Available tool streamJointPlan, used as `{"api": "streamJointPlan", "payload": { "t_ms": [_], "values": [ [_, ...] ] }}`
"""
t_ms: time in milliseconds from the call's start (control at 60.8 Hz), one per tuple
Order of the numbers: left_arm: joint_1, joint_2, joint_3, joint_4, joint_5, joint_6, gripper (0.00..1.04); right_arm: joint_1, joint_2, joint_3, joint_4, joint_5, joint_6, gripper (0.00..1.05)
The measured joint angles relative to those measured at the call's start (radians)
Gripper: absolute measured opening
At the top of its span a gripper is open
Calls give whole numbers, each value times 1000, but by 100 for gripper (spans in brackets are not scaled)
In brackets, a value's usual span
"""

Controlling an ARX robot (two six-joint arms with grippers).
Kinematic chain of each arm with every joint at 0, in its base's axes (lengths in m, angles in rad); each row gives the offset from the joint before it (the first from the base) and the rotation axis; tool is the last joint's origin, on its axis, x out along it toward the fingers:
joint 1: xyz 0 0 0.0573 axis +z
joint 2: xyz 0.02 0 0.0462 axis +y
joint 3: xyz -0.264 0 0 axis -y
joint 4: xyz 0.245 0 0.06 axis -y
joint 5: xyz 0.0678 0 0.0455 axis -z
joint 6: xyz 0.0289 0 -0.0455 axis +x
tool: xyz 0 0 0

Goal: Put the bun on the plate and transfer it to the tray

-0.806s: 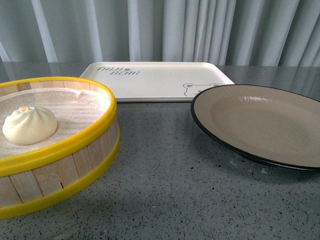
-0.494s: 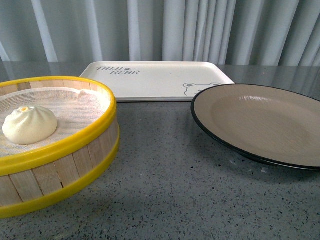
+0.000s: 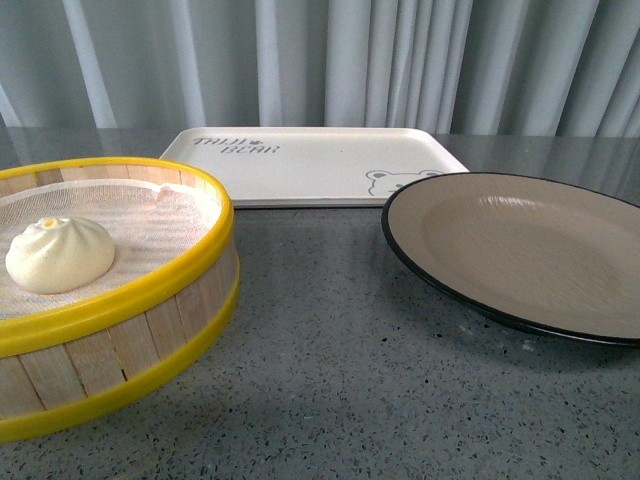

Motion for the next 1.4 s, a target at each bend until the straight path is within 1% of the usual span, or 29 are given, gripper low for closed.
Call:
{"api": "streamJointPlan", "payload": {
  "t_ms": [33, 82, 148, 280, 378, 444, 510, 625, 691, 724, 806, 839, 888, 954, 1053, 1201, 1398],
  "values": [
    [-23, 78, 61, -152, -115, -34, 98, 0, 0, 0, 0, 0, 0, 96],
    [-23, 163, 114, -242, -163, -56, 98, 0, 0, 0, 0, 0, 0, 96],
    [-2, 211, 142, -235, -150, -71, 98, 0, 0, 0, 0, -2, 0, 96],
    [67, 264, 218, -89, -125, -89, 98, 0, 0, 0, 0, 0, 0, 96],
    [75, 364, 256, -41, -93, -89, 98, 0, 0, 0, 0, 0, 0, 96],
    [65, 448, 309, -38, -89, -80, 98, 0, 0, 0, 0, 0, 0, 96],
    [61, 529, 377, -42, -54, -81, 98, 0, 0, 0, 0, 0, 0, 96],
    [41, 694, 546, -105, 9, -85, 98, 0, 0, 0, 0, 0, 0, 96],
    [16, 773, 639, -162, 26, -85, 98, 0, 0, 0, 0, 0, 0, 96],
    [-11, 826, 704, -204, 47, -85, 98, 0, 0, 0, 0, 0, 0, 96],
    [-70, 886, 781, -264, 23, -66, 98, 0, 0, 0, 0, 0, 0, 96],
    [-115, 916, 818, -292, 6, -63, 98, 0, 0, 0, 0, 0, 0, 96],
    [-151, 937, 839, -310, -3, -62, 98, 0, 0, 0, 0, 0, 0, 96],
    [-261, 986, 856, -329, -41, -53, 98, 0, 0, 0, 0, 0, 0, 96],
    [-351, 1035, 856, -338, -74, -46, 98, 0, 0, 0, 0, 0, 0, 96],
    [-411, 1107, 856, -337, -100, -48, 98, 0, 0, 0, 0, 0, 0, 96],
    [-419, 1196, 876, -324, -137, -51, 98, 0, 0, 0, 0, 0, 0, 96]
  ]
}}
